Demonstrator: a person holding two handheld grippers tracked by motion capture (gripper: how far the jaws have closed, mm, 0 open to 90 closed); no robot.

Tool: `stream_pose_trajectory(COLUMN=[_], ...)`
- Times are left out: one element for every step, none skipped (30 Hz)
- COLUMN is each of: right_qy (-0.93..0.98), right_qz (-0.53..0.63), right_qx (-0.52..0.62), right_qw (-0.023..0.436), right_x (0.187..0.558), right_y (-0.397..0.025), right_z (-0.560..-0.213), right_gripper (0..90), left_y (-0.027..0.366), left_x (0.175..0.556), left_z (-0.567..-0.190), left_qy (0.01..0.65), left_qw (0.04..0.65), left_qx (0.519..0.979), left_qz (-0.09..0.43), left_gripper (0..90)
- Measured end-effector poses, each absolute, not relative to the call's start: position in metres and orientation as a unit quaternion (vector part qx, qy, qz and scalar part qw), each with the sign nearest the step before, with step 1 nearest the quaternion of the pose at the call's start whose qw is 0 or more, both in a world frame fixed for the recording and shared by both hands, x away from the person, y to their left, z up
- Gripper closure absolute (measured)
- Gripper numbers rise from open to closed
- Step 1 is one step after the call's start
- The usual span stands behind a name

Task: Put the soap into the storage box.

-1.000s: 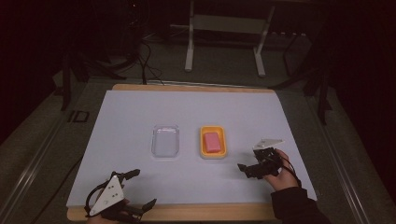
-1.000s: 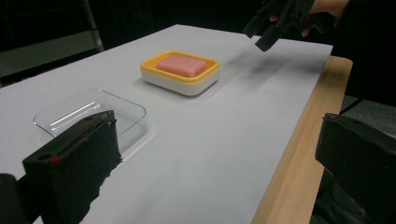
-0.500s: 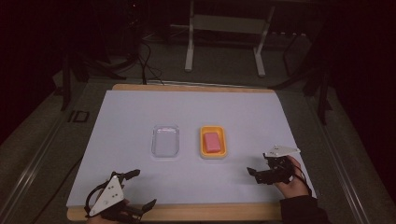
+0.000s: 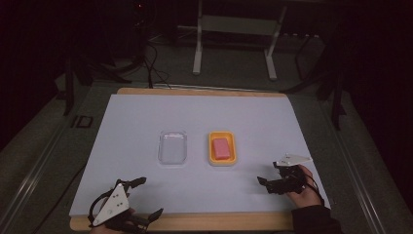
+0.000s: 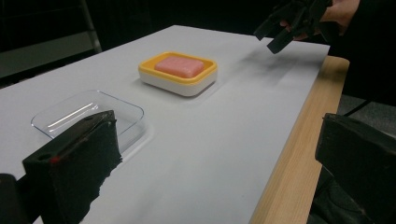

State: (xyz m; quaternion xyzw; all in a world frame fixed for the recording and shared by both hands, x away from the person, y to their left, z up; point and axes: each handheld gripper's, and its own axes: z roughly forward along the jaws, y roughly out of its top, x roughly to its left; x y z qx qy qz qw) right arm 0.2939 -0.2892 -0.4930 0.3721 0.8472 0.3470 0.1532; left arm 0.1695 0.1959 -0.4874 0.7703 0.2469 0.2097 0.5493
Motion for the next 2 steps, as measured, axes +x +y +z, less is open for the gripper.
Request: stream_pose_trajectory(right_qy=[0.847, 0.847], right_qz=[0.347, 0.345], right_qx=[0.372, 0.373], right_qw=[0.153, 0.153], right_x=[0.2941, 0.2940], right_y=[-0.2894, -0.2896], right_z=[-0.4932, -0.4933], right_gripper=[13.5, 13.6], left_y=[0.1958, 0.1958], left_x=[0.1694, 0.1694], left_z=[-0.4874, -0.4874], left_qy=[0.247, 0.247], left_qw=[0.550, 0.550], left_qx=[0.770, 0.770], left_qz=[0.210, 0.210], left_gripper=[0.2, 0.2])
